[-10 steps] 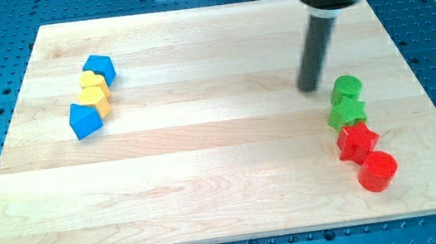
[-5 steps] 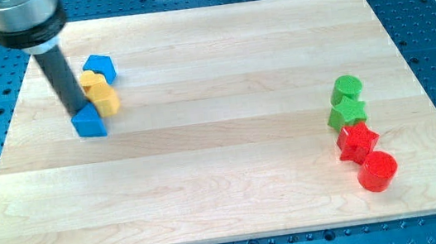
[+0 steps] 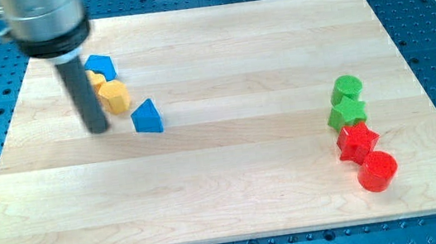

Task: Place the blue triangle above the green circle

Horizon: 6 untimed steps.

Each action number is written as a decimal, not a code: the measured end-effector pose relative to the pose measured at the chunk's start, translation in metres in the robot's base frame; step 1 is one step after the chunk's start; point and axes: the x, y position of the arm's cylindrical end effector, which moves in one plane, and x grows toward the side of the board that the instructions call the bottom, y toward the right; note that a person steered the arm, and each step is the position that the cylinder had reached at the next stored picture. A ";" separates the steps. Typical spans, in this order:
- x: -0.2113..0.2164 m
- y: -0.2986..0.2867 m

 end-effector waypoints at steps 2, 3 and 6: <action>-0.008 0.120; -0.037 0.179; -0.021 0.172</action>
